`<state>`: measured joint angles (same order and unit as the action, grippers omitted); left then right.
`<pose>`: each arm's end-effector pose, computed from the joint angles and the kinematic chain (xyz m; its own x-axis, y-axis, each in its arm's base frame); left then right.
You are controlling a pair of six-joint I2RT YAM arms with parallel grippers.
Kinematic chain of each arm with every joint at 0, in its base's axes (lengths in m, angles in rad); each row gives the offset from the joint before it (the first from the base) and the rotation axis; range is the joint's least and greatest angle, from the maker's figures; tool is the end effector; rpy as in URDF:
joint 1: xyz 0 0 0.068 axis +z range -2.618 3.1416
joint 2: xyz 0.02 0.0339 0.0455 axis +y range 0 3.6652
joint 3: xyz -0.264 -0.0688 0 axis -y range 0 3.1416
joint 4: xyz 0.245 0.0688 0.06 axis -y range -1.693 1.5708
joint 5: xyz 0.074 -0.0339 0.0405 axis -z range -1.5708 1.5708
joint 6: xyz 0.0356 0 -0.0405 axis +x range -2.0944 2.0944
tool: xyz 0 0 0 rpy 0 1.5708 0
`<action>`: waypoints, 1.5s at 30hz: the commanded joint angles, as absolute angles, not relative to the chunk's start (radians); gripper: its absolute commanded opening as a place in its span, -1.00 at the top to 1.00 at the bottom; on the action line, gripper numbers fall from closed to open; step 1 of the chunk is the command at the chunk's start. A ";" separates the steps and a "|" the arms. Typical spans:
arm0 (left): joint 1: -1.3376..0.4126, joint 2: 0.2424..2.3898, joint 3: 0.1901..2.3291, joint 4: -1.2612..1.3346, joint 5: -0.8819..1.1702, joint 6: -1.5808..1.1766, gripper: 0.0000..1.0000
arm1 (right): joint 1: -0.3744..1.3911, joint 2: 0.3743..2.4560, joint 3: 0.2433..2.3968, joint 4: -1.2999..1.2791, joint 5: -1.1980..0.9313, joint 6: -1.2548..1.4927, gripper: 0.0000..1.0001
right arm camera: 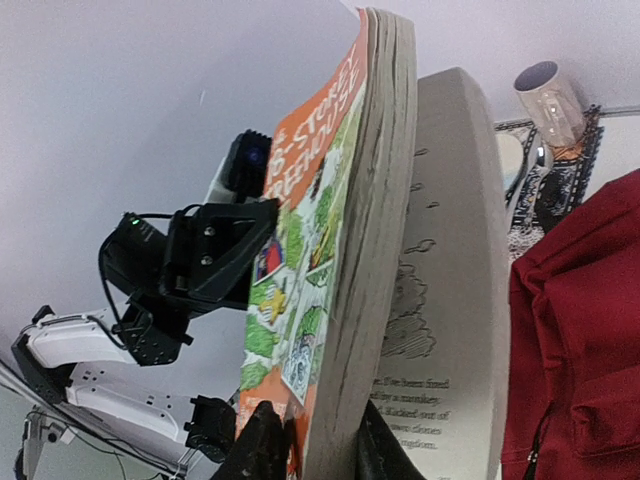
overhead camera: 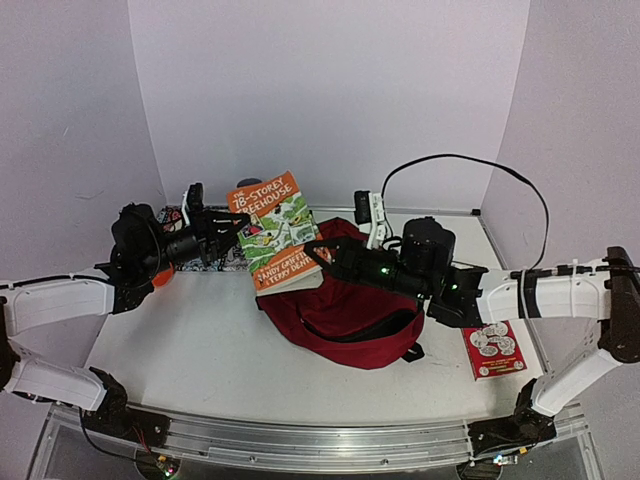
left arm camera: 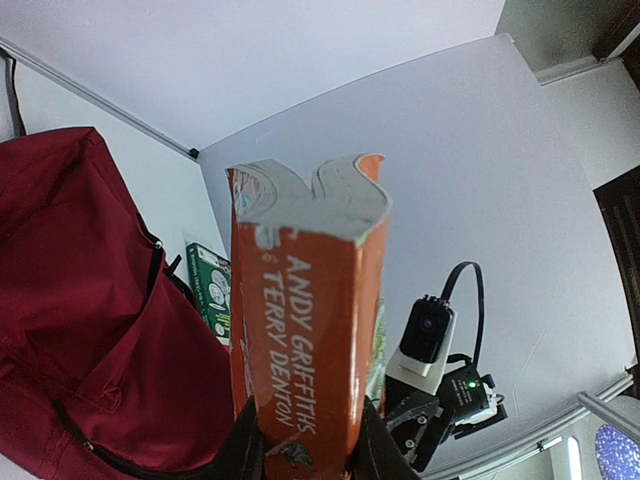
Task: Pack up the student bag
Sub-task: Pass from the right arm to the left, then pass from the left arm to the right
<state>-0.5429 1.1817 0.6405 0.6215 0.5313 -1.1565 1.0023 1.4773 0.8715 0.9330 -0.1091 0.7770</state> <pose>0.2177 -0.1524 0.2914 -0.7759 -0.4536 -0.4385 0.4162 0.1542 -0.8961 0.1768 0.2840 0.3213 -0.5029 0.5074 -0.6997 -0.7582 0.1297 0.6390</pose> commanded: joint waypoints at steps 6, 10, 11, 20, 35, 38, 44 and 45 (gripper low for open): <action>-0.570 1.128 0.635 0.799 0.487 -1.231 1.00 | 0.997 1.454 0.865 0.931 0.023 0.826 -0.24; -0.572 1.131 0.632 0.844 0.467 -1.252 1.00 | 0.996 1.452 0.841 0.939 0.051 0.869 -0.61; -0.572 1.130 0.631 0.851 0.460 -1.256 1.00 | 0.996 1.452 0.833 0.947 0.049 0.876 -0.68; -0.588 1.142 0.629 0.949 0.408 -1.303 1.00 | 0.997 1.507 0.811 1.124 -0.077 0.929 -0.96; -0.625 1.200 0.625 1.029 0.365 -1.300 1.00 | 0.988 1.571 0.810 1.399 -0.213 1.005 -0.96; -0.626 1.212 0.602 1.028 0.350 -1.289 1.00 | 0.987 1.551 0.805 1.410 -0.219 0.990 -0.89; -0.626 1.249 0.575 1.023 0.328 -1.246 0.92 | 0.987 1.510 0.777 1.412 -0.191 0.965 -0.73; -0.626 1.255 0.573 1.020 0.329 -1.242 0.89 | 0.987 1.506 0.773 1.411 -0.187 0.962 -0.70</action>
